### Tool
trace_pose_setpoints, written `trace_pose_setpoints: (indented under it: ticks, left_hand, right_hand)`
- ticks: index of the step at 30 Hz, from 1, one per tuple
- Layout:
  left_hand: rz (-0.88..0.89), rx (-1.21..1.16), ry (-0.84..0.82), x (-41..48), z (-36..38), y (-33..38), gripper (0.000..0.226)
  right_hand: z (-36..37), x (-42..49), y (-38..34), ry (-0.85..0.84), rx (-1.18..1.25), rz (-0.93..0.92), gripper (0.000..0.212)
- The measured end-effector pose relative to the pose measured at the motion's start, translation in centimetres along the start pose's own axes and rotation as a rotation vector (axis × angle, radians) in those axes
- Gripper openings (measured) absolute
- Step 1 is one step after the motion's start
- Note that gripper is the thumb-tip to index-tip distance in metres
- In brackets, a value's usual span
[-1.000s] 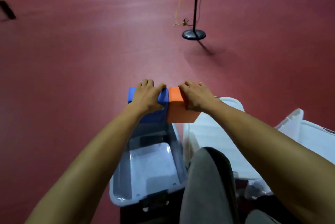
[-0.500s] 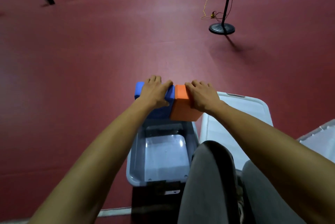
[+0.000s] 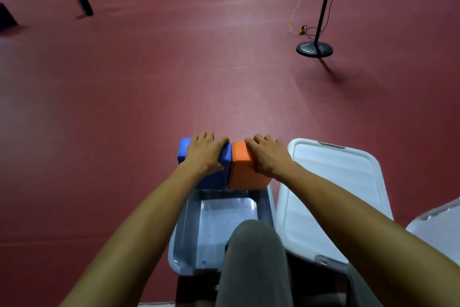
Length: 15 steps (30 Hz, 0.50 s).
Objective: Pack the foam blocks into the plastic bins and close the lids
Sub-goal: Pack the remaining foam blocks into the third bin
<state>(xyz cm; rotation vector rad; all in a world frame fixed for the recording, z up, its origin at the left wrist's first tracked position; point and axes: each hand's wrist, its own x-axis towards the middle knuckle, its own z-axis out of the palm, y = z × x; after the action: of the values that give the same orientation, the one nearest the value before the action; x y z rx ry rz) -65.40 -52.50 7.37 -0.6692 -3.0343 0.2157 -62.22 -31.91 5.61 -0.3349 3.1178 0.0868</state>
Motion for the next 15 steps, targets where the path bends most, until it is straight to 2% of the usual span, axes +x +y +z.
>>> trace_pose_setpoints:
  ticks: [8, 15]
  left_hand:
    - [-0.057, -0.038, 0.007, 3.7, 4.9, -1.2, 0.083]
    - [-0.061, -0.036, 0.027, 7.2, 10.0, -2.9, 0.080]
  right_hand:
    - [3.7, 4.8, 0.6, -0.012, -0.004, -0.038, 0.073]
    - [8.9, 9.5, 1.3, -0.033, 0.055, -0.029, 0.084]
